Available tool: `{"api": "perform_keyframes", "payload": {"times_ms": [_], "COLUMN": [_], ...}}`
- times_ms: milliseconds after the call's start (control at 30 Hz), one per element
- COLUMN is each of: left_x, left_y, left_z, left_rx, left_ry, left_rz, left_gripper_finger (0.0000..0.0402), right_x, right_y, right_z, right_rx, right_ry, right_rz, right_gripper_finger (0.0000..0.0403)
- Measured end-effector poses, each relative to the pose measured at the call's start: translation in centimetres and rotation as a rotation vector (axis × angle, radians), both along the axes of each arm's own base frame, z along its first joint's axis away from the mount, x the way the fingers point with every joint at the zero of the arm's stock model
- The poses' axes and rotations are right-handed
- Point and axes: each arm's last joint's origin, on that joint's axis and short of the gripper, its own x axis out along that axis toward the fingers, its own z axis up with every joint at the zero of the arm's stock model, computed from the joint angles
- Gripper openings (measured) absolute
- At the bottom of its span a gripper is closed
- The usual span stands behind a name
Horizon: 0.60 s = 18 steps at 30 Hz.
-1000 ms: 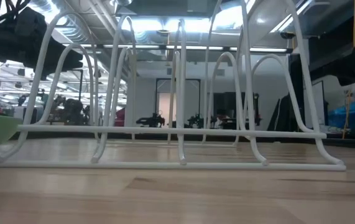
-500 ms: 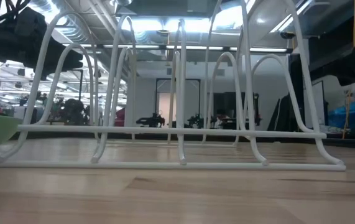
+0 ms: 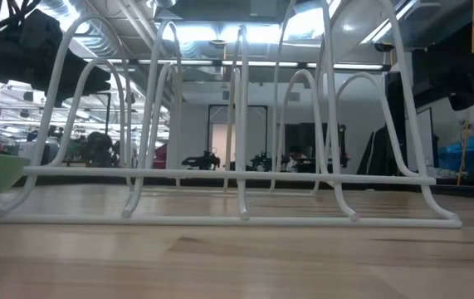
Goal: Sort dishes
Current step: Put the brown plate into the dish rack
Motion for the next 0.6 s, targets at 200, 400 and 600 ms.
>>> {"api": "perform_keyframes", "payload": {"times_ms": [200, 400, 600], "left_x": [0.0, 0.0, 0.02], "left_y": [0.0, 0.01, -0.02], "left_z": [0.0, 0.04, 0.06], "left_rx": [0.0, 0.064, -0.117], "left_ry": [0.0, 0.028, -0.068], "left_rz": [0.0, 0.001, 0.001], "left_gripper_finger": [0.0152, 0.0152, 0.0152], "right_x": [0.03, 0.03, 0.03], "right_y": [0.02, 0.01, -0.23], "right_z": [0.23, 0.26, 0.34], "right_rx": [0.095, 0.108, 0.093], "right_ry": [-0.011, -0.013, -0.029], "right_rz": [-0.013, -0.02, -0.1], "right_gripper_finger": [0.0166, 0.0166, 0.0166]}}
